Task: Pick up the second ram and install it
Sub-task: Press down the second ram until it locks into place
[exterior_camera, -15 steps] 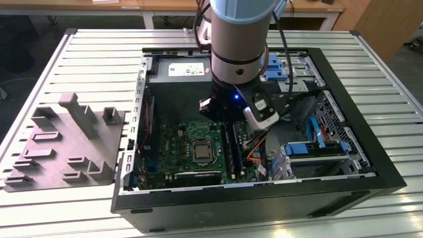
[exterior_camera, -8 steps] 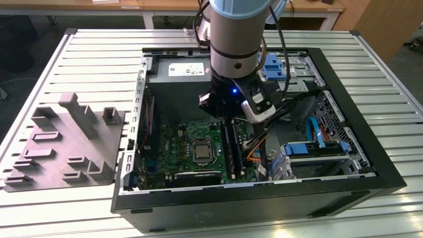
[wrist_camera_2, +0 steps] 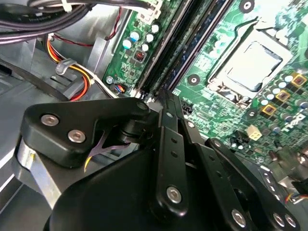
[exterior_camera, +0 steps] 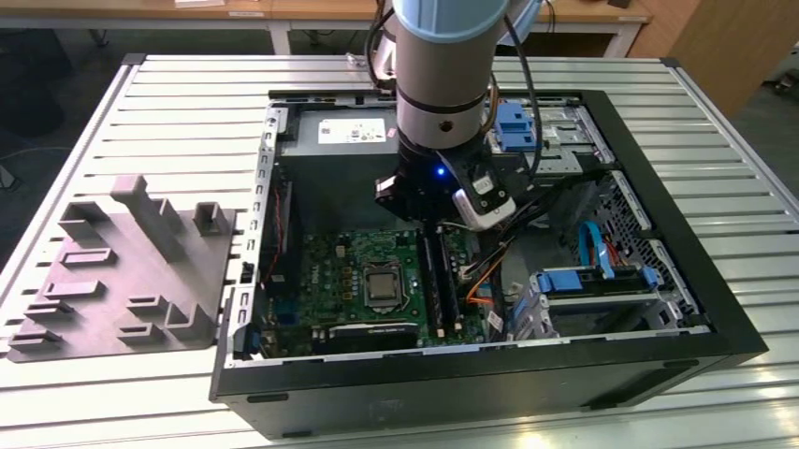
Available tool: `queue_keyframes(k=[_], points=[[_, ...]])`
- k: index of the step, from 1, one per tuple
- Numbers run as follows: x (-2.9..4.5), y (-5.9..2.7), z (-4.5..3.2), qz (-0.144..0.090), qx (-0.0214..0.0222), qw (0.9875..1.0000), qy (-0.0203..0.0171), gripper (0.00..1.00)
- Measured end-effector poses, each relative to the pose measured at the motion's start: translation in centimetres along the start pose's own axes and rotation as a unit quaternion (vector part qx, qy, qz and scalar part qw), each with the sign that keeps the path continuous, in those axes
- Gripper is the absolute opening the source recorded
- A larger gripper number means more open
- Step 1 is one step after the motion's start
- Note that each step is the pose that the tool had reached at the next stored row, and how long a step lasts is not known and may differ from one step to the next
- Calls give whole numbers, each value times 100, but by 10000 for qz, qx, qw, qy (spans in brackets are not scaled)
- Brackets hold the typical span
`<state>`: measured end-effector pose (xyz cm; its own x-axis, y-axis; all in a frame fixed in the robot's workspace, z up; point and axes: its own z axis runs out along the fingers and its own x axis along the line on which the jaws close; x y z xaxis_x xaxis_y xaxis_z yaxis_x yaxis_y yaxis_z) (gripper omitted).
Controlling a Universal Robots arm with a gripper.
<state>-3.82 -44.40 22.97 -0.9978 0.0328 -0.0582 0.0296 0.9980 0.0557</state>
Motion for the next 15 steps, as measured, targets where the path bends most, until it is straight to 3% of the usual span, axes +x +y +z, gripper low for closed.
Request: queue_keyframes(k=[3,15], points=[[2,6,44,-1,1,10000,1,10],[6,2,99,0,5,10000,2,10]])
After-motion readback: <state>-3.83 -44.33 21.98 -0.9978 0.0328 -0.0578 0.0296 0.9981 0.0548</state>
